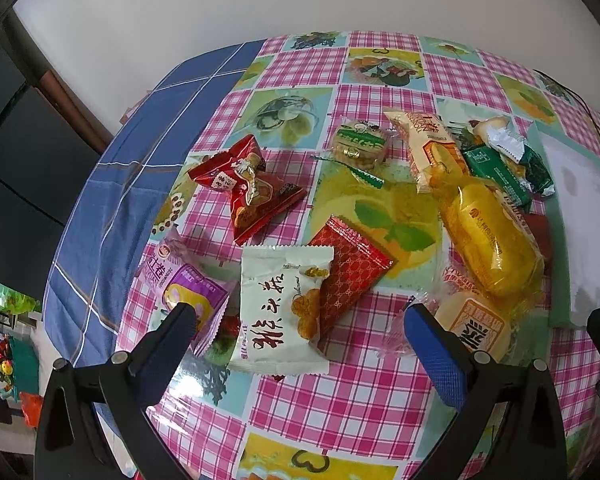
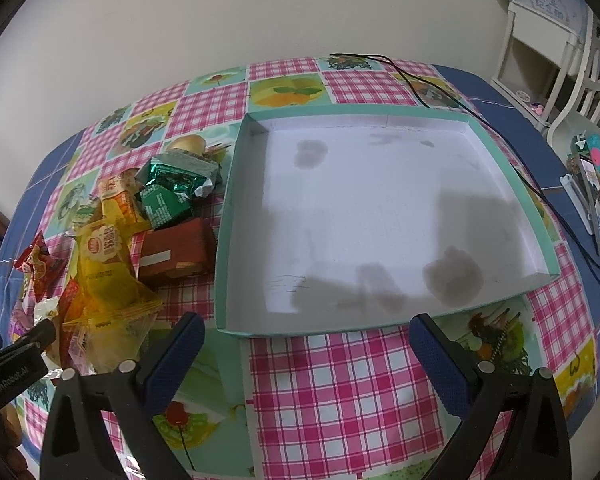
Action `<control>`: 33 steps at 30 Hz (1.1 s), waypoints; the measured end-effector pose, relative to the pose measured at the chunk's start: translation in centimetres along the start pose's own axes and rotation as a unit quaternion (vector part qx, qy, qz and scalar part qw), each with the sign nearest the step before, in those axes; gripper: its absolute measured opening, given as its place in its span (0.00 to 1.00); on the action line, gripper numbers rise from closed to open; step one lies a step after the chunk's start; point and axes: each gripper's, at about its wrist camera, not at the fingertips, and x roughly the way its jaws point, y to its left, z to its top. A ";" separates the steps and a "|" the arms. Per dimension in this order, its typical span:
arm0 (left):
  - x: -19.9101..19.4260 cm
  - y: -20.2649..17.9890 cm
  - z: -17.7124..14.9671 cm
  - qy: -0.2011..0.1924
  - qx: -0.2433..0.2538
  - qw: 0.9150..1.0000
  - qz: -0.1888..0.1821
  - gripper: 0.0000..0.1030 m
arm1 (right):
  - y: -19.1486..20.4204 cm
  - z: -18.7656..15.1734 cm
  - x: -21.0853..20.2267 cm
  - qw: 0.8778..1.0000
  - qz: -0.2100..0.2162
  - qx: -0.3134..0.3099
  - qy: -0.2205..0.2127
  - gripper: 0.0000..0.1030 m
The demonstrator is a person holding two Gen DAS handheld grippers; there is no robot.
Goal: Organize snacks
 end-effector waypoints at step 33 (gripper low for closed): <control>0.1 0.0 -0.1 0.000 -0.003 1.000 -0.009 1.00 | -0.1 0.0 0.1 1.000 0.001 0.000 0.002 1.00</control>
